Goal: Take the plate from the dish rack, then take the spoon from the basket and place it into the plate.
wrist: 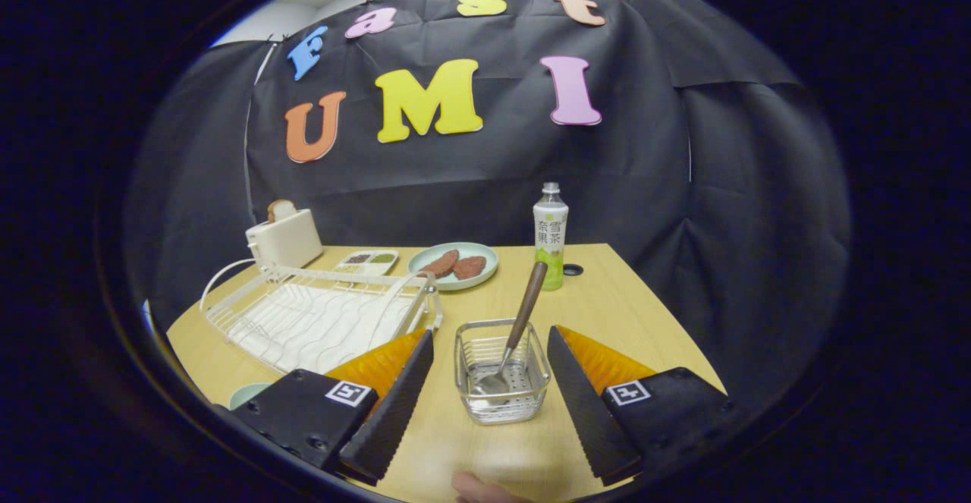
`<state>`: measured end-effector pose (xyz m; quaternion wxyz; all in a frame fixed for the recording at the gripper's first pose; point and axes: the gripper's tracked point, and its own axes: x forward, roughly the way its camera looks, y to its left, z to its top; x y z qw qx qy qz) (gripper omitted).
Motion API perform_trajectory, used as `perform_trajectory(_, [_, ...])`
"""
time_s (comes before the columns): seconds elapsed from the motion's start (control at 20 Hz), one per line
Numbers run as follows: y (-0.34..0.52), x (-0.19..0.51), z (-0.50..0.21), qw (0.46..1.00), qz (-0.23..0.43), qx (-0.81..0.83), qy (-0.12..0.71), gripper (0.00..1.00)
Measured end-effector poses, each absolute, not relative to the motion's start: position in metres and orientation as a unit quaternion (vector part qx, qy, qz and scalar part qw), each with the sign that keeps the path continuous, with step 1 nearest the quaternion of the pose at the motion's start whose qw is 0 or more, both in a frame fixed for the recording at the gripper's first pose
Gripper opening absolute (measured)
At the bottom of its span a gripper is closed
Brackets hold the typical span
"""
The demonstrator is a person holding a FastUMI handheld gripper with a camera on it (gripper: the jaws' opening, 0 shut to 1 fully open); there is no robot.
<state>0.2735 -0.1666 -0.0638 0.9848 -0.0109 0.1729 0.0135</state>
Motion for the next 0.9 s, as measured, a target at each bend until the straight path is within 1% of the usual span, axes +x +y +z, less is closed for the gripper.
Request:
perform_trajectory(0.25, [-0.179, 0.318, -0.066, 0.979, -0.006, 0.022, 0.203, 0.97])
perform_trajectory(0.35, [-0.174, 0.33, -0.067, 0.973, 0.002, 0.059, 0.222, 0.97])
perform_trajectory(0.45, [-0.179, 0.344, -0.068, 0.967, -0.008, 0.082, 0.242, 0.95])
perform_trajectory(0.55, [-0.174, 0.354, -0.072, 0.961, -0.001, 0.093, 0.26, 0.92])
perform_trajectory(0.65, [-0.172, 0.358, -0.075, 0.959, -0.002, 0.089, 0.27, 0.82])
perform_trajectory(0.8, [-0.173, 0.363, -0.075, 0.96, -0.008, 0.088, 0.266, 0.49])
perform_trajectory(0.9, [-0.171, 0.36, -0.076, 0.959, 0.001, 0.086, 0.268, 0.19])
